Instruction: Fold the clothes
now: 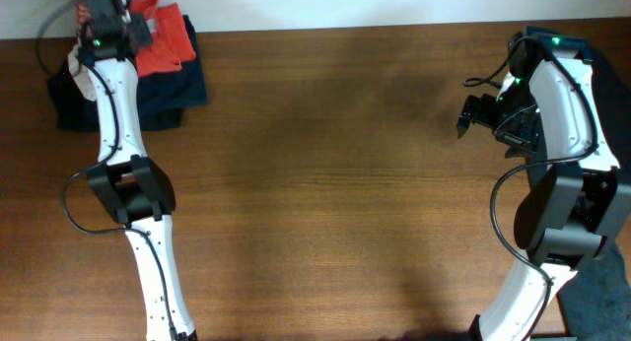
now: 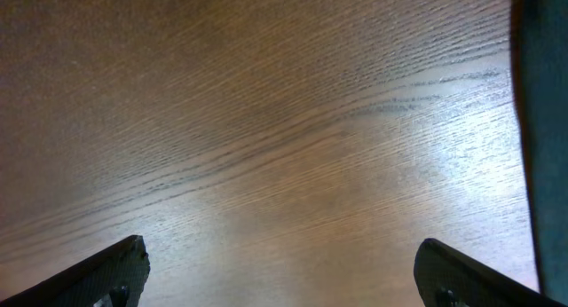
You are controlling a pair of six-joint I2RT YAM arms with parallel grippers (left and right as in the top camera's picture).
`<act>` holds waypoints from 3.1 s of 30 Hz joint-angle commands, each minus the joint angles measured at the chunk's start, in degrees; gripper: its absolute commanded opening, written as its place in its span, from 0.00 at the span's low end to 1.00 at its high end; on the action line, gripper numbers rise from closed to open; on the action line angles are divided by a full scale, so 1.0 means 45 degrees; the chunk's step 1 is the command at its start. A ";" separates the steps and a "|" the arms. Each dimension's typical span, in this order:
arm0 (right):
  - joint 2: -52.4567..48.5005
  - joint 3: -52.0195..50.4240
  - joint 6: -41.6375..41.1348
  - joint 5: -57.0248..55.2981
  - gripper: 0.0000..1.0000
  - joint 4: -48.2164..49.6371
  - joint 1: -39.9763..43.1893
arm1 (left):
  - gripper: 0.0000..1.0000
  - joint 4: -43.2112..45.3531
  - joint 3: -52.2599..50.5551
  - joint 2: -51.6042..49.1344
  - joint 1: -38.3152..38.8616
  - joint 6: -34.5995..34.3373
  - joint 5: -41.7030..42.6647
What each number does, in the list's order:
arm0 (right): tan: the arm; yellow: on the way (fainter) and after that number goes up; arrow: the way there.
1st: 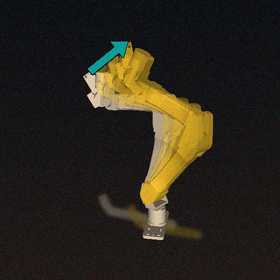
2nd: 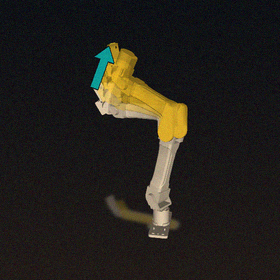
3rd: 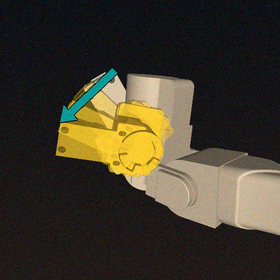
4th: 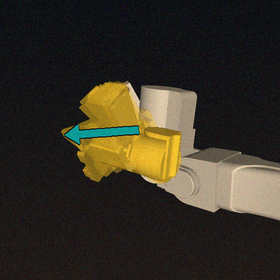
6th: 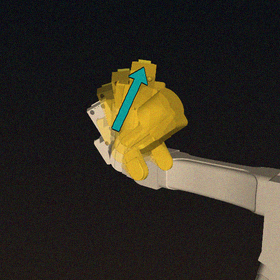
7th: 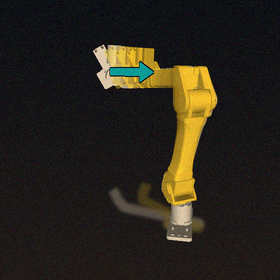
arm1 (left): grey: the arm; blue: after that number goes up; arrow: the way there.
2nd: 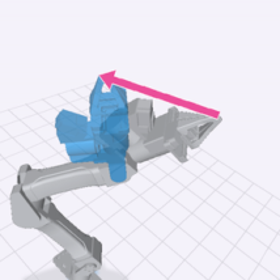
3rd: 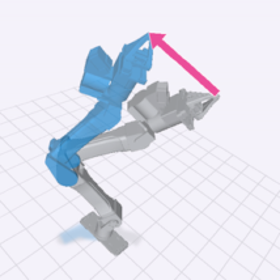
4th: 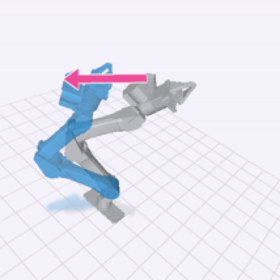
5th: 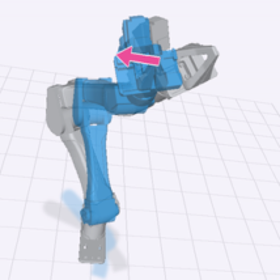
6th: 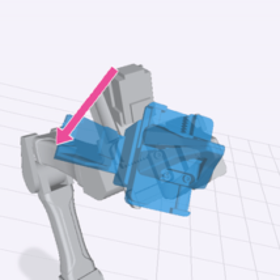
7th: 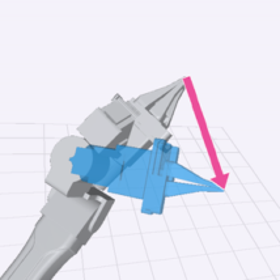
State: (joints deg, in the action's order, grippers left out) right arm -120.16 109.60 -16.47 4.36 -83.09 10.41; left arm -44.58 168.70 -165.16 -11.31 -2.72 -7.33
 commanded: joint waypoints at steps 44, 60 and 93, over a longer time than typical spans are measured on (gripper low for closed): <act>0.0180 0.0194 -0.0063 0.0024 0.99 0.0005 0.0024 | 0.99 -1.1589 0.1671 0.9423 0.0189 0.0248 0.7616; 0.0180 0.0194 -0.0063 0.0019 0.99 0.0005 0.0024 | 0.99 -1.1584 -1.3580 2.0628 0.1564 0.0510 0.5901; 0.0180 0.0194 -0.0063 0.0019 0.99 0.0005 0.0024 | 0.99 1.2483 -3.7375 3.5656 0.2064 -0.0835 0.4376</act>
State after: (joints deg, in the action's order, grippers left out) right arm -120.16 109.71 -16.49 4.38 -83.02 10.41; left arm 11.86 2.39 -8.62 -2.00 -2.98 19.07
